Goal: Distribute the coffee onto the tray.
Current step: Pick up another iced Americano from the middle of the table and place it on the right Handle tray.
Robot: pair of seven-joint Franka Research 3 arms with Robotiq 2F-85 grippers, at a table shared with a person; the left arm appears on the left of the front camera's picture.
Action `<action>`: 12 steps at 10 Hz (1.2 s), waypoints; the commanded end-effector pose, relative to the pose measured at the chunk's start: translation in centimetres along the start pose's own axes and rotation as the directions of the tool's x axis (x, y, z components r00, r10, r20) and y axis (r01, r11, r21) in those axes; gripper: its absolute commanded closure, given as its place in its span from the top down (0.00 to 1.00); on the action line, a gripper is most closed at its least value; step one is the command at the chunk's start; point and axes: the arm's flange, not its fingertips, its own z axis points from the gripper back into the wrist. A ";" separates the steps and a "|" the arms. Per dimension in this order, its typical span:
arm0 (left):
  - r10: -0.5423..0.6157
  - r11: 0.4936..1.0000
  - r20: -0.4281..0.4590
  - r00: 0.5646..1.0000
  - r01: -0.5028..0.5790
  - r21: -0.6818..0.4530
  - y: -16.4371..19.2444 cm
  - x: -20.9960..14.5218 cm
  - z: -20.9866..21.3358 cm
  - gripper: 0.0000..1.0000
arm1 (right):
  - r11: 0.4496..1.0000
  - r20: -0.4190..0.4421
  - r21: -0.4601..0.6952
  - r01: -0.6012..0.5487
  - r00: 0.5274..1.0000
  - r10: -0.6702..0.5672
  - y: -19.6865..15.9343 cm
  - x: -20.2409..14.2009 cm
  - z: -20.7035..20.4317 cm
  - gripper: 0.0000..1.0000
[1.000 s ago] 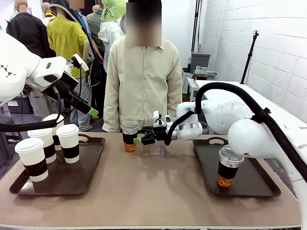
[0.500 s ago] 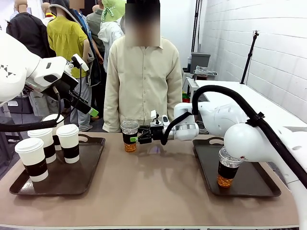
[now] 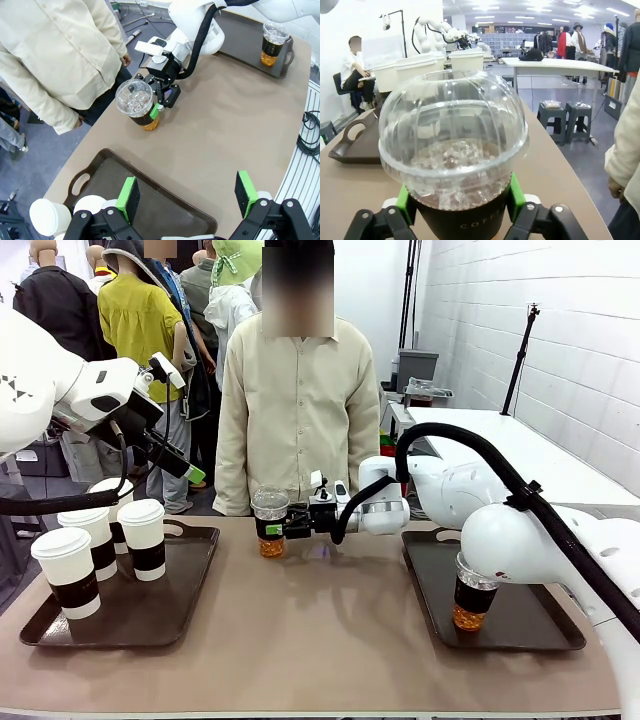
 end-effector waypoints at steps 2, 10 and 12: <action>0.004 1.000 0.002 1.000 -0.004 -0.005 0.1 -0.1 -0.1 1.00 | 1.000 0.027 0.006 0.011 1.000 -0.011 -0.6 0.2 0.1 0.52; 0.004 1.000 0.002 1.000 -0.004 -0.005 0.1 -0.1 -0.1 1.00 | 1.000 0.051 -0.022 0.010 0.999 -0.009 3.1 8.1 9.6 0.52; 0.004 1.000 0.002 1.000 -0.004 -0.005 0.1 -0.1 -0.1 1.00 | 0.999 0.011 -0.028 0.020 1.000 -0.020 5.9 9.6 13.7 0.52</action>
